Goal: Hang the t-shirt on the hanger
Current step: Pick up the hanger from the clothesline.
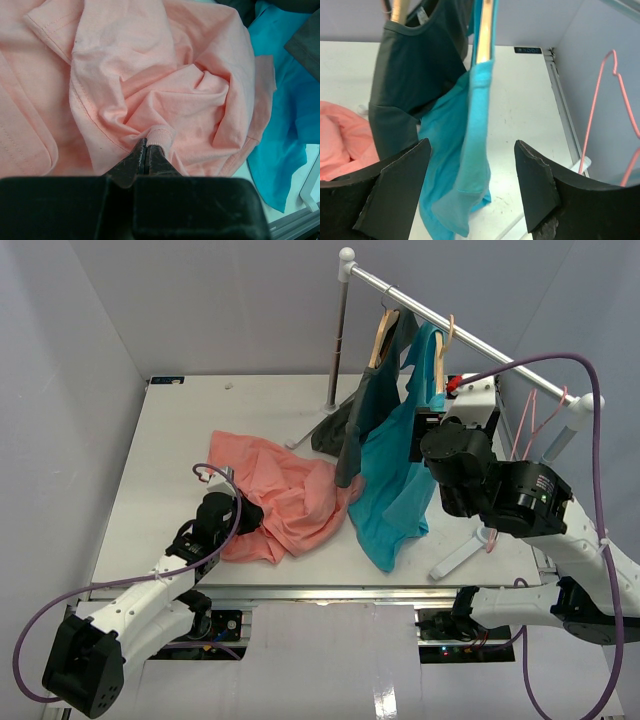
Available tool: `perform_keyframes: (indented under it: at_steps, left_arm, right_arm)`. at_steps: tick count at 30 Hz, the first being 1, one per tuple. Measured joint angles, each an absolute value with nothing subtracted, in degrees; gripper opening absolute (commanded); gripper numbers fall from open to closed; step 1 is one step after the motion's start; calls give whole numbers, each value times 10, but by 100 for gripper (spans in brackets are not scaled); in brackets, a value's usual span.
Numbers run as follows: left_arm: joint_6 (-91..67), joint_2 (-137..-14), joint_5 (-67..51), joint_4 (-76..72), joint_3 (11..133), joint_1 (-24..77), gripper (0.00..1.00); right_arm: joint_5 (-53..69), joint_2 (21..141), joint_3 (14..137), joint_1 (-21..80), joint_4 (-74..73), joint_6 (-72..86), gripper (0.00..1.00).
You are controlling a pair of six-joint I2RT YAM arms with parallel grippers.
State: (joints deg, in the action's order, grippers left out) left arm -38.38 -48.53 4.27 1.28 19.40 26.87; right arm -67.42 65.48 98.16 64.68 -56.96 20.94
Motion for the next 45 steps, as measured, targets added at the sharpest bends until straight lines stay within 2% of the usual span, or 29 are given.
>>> perform_keyframes:
  at_steps: [8, 14, 18, 25, 38, 45]
  left_arm:
    - [-383, -487, 42, 13, 194, 270, 0]
    - [-382, -489, 39, 13, 194, 272, 0]
    - [-381, -489, 38, 13, 194, 273, 0]
    - [-381, -489, 38, 13, 194, 276, 0]
    - [-381, -489, 36, 13, 194, 276, 0]
    - [-381, -489, 36, 13, 194, 277, 0]
  right_arm:
    - [-700, 642, 996, 647, -701, 321, 74]
    - [-721, 591, 975, 645, -736, 369, 74]
    - [-739, 572, 958, 626, -745, 383, 74]
    - [-745, 582, 926, 530, -751, 385, 75]
    - [-752, 557, 856, 499, -747, 384, 74]
    - [-765, 537, 806, 499, -716, 374, 65]
